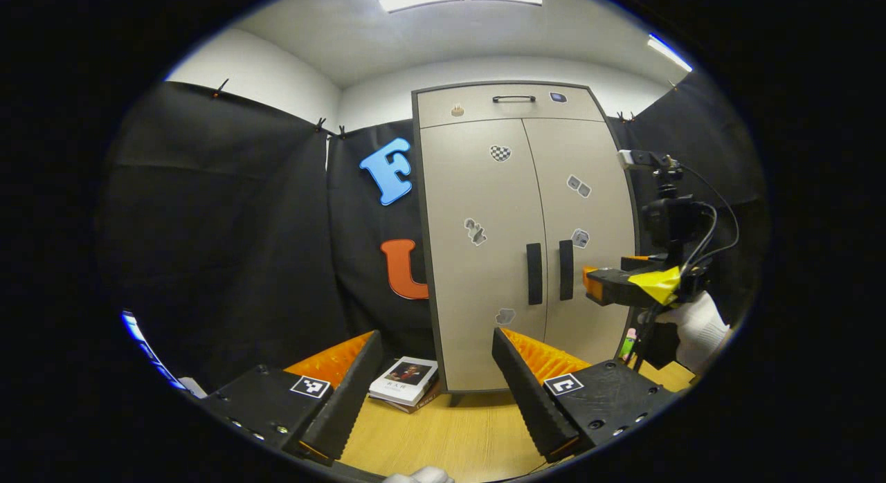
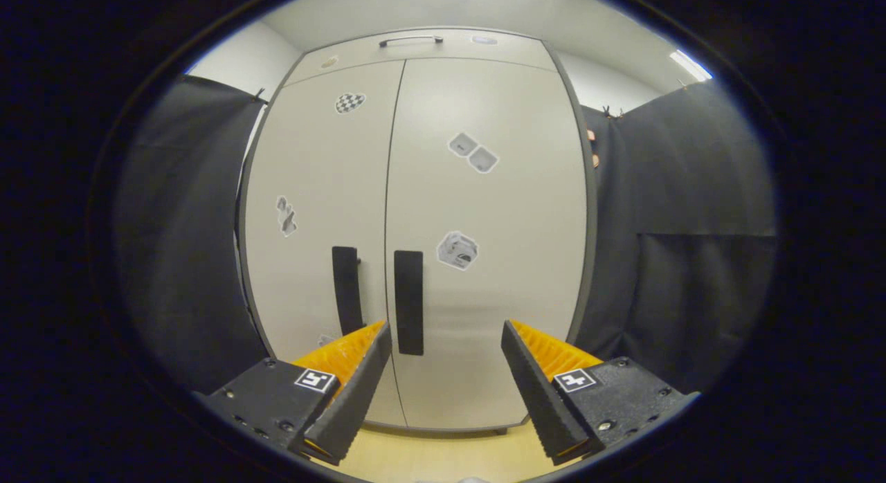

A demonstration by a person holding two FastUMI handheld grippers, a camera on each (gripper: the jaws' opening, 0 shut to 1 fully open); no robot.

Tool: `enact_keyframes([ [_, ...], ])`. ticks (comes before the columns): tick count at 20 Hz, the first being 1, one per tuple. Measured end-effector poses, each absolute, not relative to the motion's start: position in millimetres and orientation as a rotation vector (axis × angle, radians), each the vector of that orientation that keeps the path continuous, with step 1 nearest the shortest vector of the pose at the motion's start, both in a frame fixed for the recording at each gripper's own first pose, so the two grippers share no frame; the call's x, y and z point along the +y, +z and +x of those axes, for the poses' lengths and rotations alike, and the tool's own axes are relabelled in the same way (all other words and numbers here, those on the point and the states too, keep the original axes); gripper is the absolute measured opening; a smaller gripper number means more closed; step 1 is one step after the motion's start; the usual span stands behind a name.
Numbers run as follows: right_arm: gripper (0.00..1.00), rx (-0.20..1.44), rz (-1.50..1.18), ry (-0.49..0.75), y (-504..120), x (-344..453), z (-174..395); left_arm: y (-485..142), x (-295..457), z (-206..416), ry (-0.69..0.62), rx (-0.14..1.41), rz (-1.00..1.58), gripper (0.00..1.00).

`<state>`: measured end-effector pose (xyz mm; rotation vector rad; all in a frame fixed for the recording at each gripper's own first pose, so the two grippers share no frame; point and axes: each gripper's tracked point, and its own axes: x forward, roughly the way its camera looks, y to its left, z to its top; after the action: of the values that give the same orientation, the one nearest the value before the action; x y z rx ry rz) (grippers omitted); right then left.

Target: Open the right door of the double-door shoe cabinet with the right hand, and open the left door with the left hand.

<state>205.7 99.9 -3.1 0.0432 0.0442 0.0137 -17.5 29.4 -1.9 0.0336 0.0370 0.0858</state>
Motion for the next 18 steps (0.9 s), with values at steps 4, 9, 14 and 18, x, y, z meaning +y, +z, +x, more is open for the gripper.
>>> enact_keyframes([
  [4, 0.93, 0.067, 0.03, 0.016, -8, 114, 249, -5, 41, -15, 0.144, 0.045, 0.025, 0.96],
  [9, 0.83, 0.096, 0.029, 0.01, -10, 121, 287, -8, 57, -12, 0.19, 0.064, 0.009, 0.96],
  [14, 0.66, 0.107, 0.034, -0.015, -10, 124, 295, -9, 65, -10, 0.2, 0.063, 0.0, 0.96],
  [18, 0.36, 0.112, 0.036, -0.022, -12, 127, 294, -13, 71, -10, 0.181, 0.065, -0.011, 0.96],
])
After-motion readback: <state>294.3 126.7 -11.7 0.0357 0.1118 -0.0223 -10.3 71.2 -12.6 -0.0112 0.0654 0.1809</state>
